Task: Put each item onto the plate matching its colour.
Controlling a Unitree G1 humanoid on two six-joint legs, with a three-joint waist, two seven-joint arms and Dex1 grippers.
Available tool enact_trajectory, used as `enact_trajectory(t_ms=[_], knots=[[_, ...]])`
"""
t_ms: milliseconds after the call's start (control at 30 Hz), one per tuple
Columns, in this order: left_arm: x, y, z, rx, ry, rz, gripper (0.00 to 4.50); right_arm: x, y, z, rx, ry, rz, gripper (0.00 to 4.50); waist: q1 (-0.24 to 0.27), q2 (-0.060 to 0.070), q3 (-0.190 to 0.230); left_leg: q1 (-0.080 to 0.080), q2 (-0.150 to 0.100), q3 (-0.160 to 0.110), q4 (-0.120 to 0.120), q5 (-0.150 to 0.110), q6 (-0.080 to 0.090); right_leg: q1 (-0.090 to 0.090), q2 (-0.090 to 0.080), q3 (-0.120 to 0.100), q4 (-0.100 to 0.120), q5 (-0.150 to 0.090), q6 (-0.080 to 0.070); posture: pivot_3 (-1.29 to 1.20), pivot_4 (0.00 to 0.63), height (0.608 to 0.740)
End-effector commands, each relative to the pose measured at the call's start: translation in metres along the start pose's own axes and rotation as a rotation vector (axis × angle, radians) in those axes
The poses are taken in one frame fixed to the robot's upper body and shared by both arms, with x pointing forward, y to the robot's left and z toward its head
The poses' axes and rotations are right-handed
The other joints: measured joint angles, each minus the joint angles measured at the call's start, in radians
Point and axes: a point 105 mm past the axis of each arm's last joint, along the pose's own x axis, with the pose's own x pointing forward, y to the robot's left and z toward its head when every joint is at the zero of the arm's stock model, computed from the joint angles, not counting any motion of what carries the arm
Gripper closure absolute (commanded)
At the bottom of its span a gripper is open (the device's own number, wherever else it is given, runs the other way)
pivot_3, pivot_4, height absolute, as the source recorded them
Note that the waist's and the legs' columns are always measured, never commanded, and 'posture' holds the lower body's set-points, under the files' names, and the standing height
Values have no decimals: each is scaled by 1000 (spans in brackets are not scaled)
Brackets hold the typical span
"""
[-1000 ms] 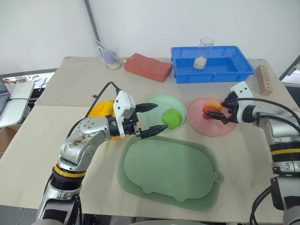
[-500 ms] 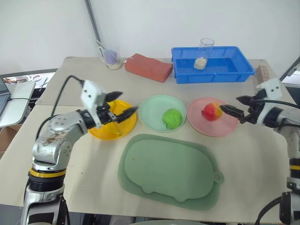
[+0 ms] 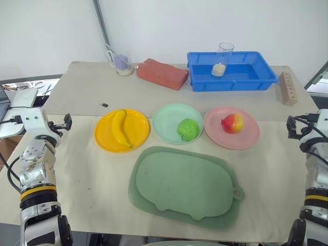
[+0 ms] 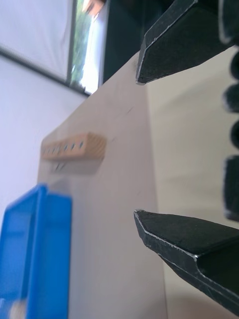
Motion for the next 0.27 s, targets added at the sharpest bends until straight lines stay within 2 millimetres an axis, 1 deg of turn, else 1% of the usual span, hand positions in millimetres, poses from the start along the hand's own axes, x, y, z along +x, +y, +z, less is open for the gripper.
enact_trajectory(t_ms=[33, 133, 267], knots=[[4, 8, 7, 29, -43, 44, 0, 2, -8, 2, 6, -49, -80, 51, -1, 0, 0, 0, 0, 0, 0, 0, 0, 0, 0, 0, 0, 0, 0, 0, 150, 740], [5, 10, 3, 27, -37, 54, 0, 2, -10, -4, 20, -47, -112, 51, -1, 0, 0, 0, 0, 0, -1, 0, 0, 0, 0, 0, 0, 0, 0, 0, 150, 740], [7, 7, 6, -25, -44, 18, 0, 2, -12, -6, 34, -54, -142, 51, -1, 0, 0, 0, 0, 0, -1, 1, -1, 0, 0, 0, 1, 0, 0, 0, 150, 740]])
